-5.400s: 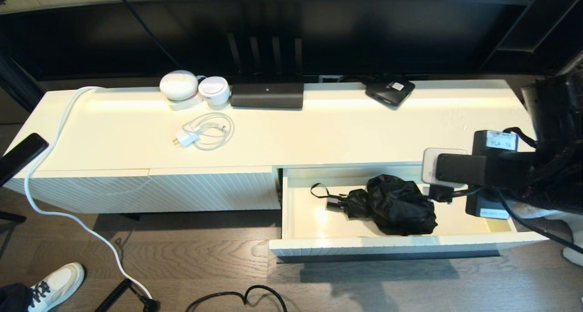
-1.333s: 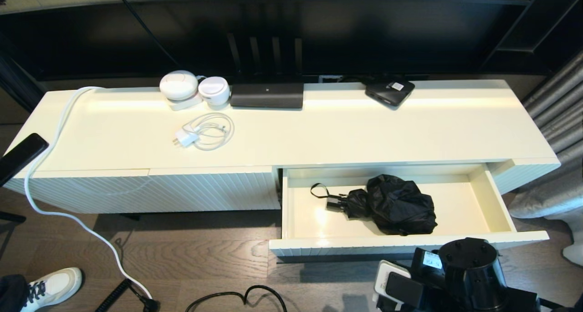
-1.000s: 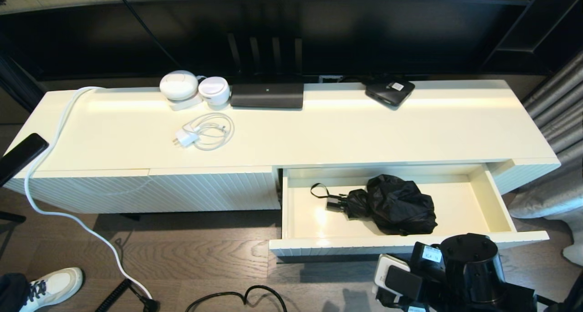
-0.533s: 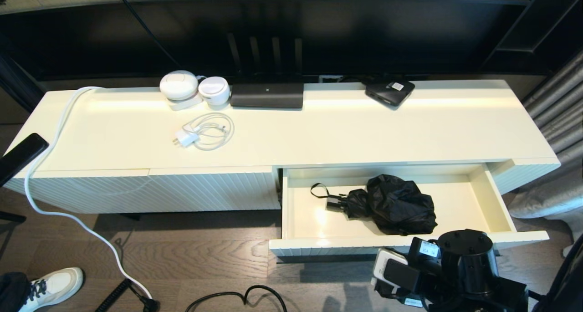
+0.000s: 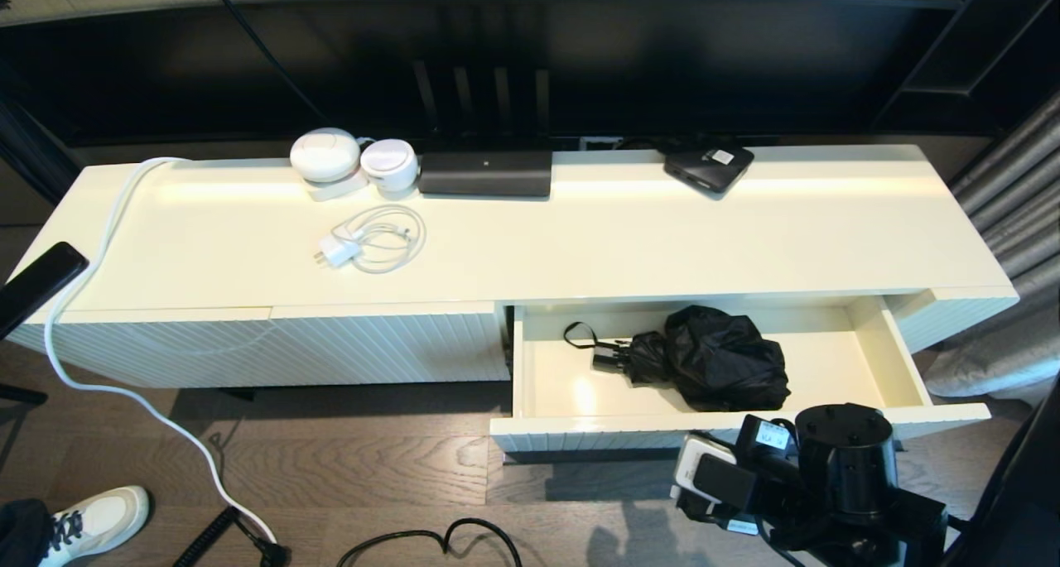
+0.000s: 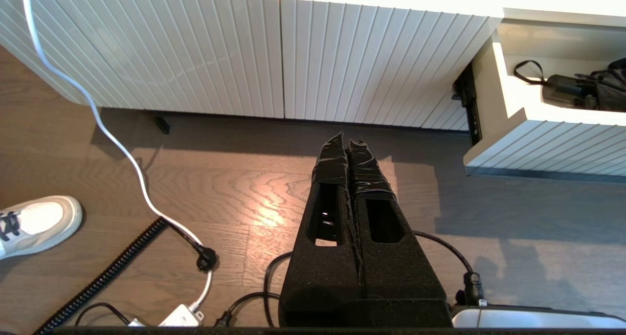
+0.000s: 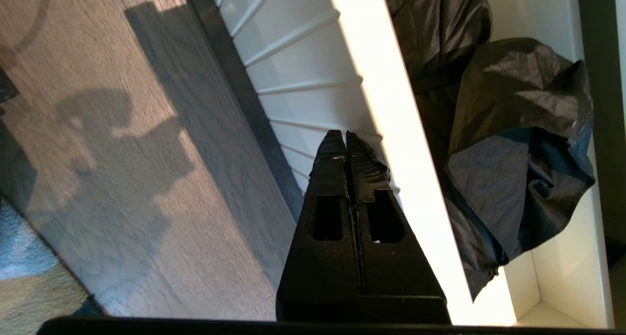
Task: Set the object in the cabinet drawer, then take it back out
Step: Close the drawer
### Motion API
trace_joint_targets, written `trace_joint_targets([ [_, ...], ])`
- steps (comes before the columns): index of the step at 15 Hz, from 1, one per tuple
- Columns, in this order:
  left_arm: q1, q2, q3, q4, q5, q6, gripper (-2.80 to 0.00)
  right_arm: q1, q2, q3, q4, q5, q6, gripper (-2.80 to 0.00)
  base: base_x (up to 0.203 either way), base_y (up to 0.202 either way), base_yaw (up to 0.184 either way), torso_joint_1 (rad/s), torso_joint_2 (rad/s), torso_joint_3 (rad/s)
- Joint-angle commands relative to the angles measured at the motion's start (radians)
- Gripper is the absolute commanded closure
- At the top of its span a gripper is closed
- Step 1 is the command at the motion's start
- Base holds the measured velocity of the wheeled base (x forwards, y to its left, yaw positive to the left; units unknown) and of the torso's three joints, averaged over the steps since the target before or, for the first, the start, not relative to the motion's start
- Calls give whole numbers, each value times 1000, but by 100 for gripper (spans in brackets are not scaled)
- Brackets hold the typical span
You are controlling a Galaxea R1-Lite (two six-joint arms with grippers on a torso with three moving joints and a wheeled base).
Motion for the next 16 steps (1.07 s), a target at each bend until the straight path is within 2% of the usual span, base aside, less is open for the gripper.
trace_joint_targets([
  [1, 0, 0, 0, 0, 1, -1, 0, -4, 5, -11, -10, -1, -6, 0, 0, 0, 0, 0, 0, 0],
  [6, 0, 0, 0, 0, 1, -1, 0, -38, 45, -42, -65, 41, -40, 0, 0, 0, 0, 0, 0, 0],
  [16, 0, 0, 0, 0, 1, -1, 0, -98, 123, -137, -137, 94, -50, 0, 0, 0, 0, 0, 0, 0],
])
